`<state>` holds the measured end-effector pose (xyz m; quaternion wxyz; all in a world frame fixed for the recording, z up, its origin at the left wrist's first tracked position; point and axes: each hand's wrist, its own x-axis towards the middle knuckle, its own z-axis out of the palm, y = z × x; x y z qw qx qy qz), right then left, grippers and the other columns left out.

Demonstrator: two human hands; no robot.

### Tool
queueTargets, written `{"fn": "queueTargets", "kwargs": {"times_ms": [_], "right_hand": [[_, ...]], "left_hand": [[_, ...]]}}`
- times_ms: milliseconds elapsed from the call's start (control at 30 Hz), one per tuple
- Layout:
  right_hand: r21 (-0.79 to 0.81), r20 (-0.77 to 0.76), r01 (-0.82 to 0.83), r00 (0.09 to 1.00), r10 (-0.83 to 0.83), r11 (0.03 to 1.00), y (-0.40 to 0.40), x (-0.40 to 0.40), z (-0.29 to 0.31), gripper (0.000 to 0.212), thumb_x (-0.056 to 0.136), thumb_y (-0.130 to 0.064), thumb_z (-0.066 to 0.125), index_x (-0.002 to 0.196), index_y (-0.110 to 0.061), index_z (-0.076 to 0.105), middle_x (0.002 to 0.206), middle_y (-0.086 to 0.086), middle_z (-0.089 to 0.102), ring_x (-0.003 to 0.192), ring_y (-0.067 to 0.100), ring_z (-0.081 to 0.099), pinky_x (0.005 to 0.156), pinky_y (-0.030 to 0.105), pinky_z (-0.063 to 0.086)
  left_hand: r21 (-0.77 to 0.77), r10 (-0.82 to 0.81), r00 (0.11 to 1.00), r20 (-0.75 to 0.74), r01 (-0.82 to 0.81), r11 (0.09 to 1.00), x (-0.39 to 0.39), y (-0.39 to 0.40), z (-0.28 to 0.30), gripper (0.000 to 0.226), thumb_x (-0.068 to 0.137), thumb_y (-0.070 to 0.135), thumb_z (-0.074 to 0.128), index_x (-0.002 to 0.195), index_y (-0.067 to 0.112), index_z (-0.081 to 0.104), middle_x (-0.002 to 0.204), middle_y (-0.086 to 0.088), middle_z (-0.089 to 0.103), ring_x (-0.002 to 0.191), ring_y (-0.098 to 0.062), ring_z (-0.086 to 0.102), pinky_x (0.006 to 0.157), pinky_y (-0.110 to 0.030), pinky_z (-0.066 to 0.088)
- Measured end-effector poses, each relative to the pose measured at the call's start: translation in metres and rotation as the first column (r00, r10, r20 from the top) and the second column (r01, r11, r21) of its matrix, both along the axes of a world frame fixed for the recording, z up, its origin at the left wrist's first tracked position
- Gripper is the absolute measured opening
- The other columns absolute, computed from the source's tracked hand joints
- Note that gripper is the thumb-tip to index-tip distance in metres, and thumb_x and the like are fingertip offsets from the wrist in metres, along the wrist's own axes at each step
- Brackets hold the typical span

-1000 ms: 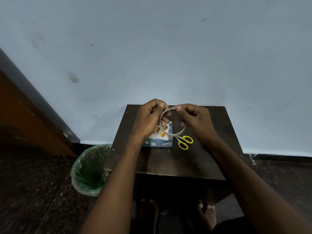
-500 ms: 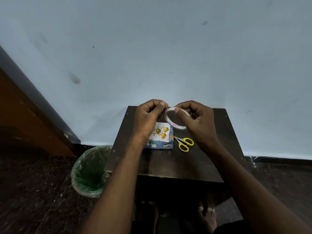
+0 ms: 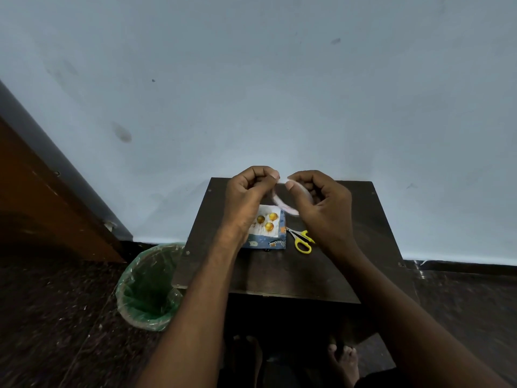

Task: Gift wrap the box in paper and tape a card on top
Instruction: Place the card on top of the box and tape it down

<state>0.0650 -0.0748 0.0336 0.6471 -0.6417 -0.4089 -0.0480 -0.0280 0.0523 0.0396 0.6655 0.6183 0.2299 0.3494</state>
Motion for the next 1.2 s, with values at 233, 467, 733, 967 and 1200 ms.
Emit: {"fn": "queueTargets", "kwargs": {"times_ms": [233,467,733,967,1200], "right_hand": [[-0.051,-0.318,-0.146,0.940,0.123,0.988,0.000,0.012,-0.004,0.021,0.107,-0.013,0.056,0.099,-0.005,0.074,0.069,0.009,0.062,0.049,0.017,0.050,0.049,0.025,0.044],[-0.087,-0.376,-0.223,0.910,0.176,0.971,0.001,0.012,-0.006,0.023,0.109,-0.009,0.051,0.102,-0.002,0.071,0.070,0.002,0.066,0.046,0.012,0.045,0.048,0.023,0.042],[-0.207,-0.301,-0.158,0.949,0.091,0.965,0.003,0.011,-0.012,0.022,0.108,-0.008,0.051,0.101,-0.010,0.072,0.070,0.006,0.064,0.044,0.012,0.049,0.045,0.022,0.042],[-0.238,-0.241,-0.125,0.968,0.066,0.963,0.000,0.017,-0.014,0.023,0.106,-0.009,0.052,0.097,-0.012,0.073,0.075,0.002,0.072,0.056,0.010,0.060,0.054,0.020,0.048],[-0.325,-0.127,-0.169,0.983,0.135,0.930,-0.001,0.019,-0.014,0.016,0.097,-0.008,0.066,0.102,-0.019,0.077,0.093,-0.011,0.076,0.088,0.003,0.069,0.076,0.021,0.053]], "left_hand": [[-0.007,-0.184,0.983,0.012,0.184,0.983,-0.006,0.006,0.003,0.032,0.096,0.035,0.069,0.104,0.005,0.076,0.099,-0.007,0.078,0.090,-0.022,0.071,0.077,-0.029,0.060],[-0.054,-0.081,0.996,-0.019,0.080,0.995,-0.005,0.008,0.000,0.011,0.095,0.017,0.078,0.098,0.007,0.081,0.097,-0.018,0.080,0.085,-0.032,0.066,0.075,-0.034,0.060],[-0.053,0.143,0.989,-0.034,-0.145,0.988,-0.002,0.000,0.002,0.029,0.099,0.026,0.076,0.096,-0.003,0.079,0.082,-0.014,0.077,0.068,-0.018,0.068,0.067,-0.027,0.060],[-0.139,0.068,0.993,-0.099,-0.082,0.987,-0.006,0.007,0.001,0.030,0.097,0.031,0.077,0.103,0.002,0.081,0.091,-0.010,0.080,0.065,-0.010,0.066,0.067,-0.028,0.056],[-0.080,-0.093,0.996,-0.014,0.092,0.993,-0.009,0.001,0.010,0.020,0.093,0.005,0.078,0.113,0.001,0.075,0.106,-0.015,0.081,0.098,-0.026,0.079,0.076,-0.029,0.061]]}}
